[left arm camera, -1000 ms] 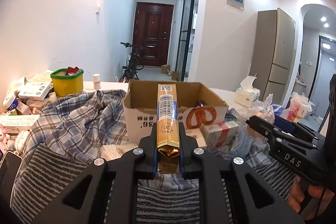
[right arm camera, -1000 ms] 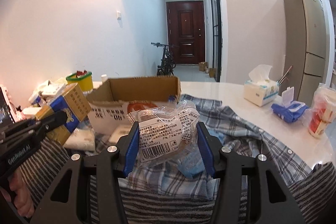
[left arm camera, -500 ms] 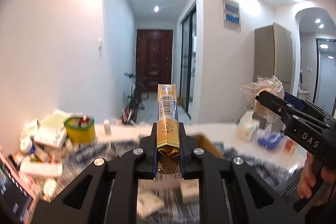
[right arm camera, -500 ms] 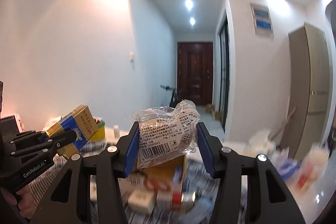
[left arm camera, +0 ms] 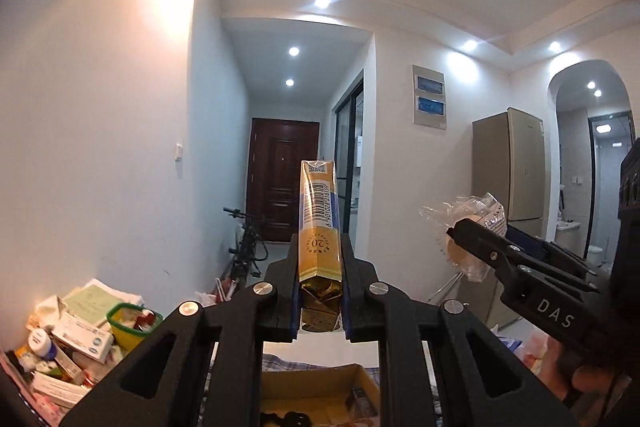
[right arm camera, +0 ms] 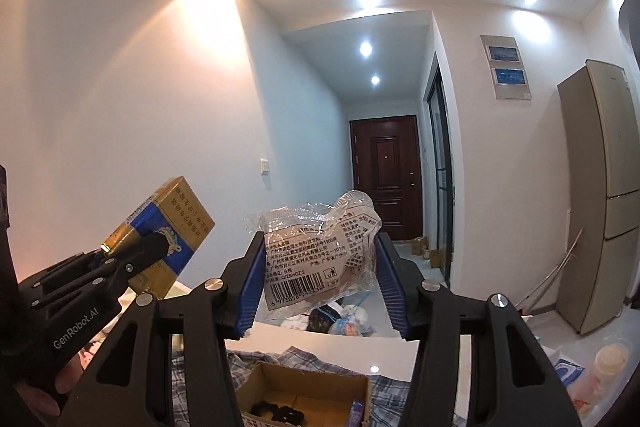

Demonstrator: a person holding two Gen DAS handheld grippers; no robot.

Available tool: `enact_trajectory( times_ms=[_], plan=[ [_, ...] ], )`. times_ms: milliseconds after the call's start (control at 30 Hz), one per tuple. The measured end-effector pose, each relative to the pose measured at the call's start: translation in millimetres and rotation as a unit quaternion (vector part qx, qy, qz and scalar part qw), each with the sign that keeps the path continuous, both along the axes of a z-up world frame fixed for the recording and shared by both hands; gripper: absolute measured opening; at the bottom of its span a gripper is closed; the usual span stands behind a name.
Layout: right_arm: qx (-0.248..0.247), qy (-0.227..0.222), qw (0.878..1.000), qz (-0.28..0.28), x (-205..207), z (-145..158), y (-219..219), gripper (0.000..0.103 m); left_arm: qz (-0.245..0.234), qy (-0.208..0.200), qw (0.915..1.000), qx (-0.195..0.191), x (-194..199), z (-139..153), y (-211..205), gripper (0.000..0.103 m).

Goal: Organize objects
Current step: 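Carry the gold-and-blue package with the left gripper while the right gripper carries the plastic bag over the box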

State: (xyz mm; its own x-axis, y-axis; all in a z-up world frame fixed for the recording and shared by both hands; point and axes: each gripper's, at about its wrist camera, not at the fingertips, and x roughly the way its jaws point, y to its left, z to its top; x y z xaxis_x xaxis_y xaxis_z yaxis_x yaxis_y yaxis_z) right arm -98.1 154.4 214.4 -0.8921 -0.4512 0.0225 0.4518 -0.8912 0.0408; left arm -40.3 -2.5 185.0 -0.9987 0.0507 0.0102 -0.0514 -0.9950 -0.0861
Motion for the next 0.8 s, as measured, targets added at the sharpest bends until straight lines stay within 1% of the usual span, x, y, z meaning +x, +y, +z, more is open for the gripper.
enact_trajectory(
  times_ms=[33,67,100,133,167,200,233,267,367,433,533,667,800],
  plan=[
    [-0.001,0.002,1.000,-0.001,-1.7,-2.8,1.4,0.051,0.001,-0.004,1.0000,0.006,-3.2,-7.1,-4.2,0.016],
    [-0.001,0.001,1.000,-0.007,-4.6,-7.3,1.7,0.051,0.014,-0.005,0.9999,0.006,-7.7,-14.8,-6.8,0.016],
    [-0.001,-0.001,1.000,-0.011,-7.6,-10.8,2.1,0.051,0.029,-0.008,0.9996,0.004,-13.0,-20.3,-8.1,0.016],
    [0.004,-0.006,1.000,-0.013,-12.3,-15.2,0.3,0.051,0.037,-0.020,0.9991,-0.004,-19.9,-25.3,-7.9,0.016],
    [0.008,-0.011,1.000,-0.013,-14.6,-16.6,-0.9,0.051,0.034,-0.036,0.9987,-0.009,-27.2,-29.9,-9.1,0.016],
    [0.010,-0.017,1.000,-0.010,-19.1,-18.6,-2.8,0.051,0.024,-0.052,0.9984,0.000,-33.5,-34.9,-13.8,0.016],
    [0.009,-0.022,1.000,-0.009,-23.0,-19.4,-3.1,0.051,0.014,-0.061,0.9979,0.017,-37.2,-39.9,-20.6,0.016],
    [0.011,-0.026,1.000,-0.006,-25.6,-21.3,-4.6,0.051,0.008,-0.064,0.9976,0.024,-39.0,-44.0,-25.3,0.016],
    [0.022,-0.030,0.999,-0.013,-31.0,-24.4,-11.0,0.051,0.016,-0.071,0.9972,0.018,-41.9,-49.8,-31.8,0.016],
    [0.030,-0.036,0.999,-0.009,-34.6,-27.5,-16.0,0.051,0.011,-0.076,0.9967,0.025,-44.3,-51.4,-36.5,0.016],
    [0.042,-0.040,0.998,-0.008,-38.6,-31.8,-24.0,0.051,0.000,-0.088,0.9954,0.036,-54.8,-53.3,-39.4,0.016],
    [0.056,-0.052,0.997,-0.005,-45.8,-40.4,-30.0,0.051,0.002,-0.101,0.9944,0.029,-76.0,-55.3,-32.6,0.016],
    [0.068,-0.078,0.995,-0.001,-58.1,-51.3,-31.9,0.051,-0.009,-0.140,0.9893,0.041,-97.3,-67.9,-34.1,0.016]
  ],
)
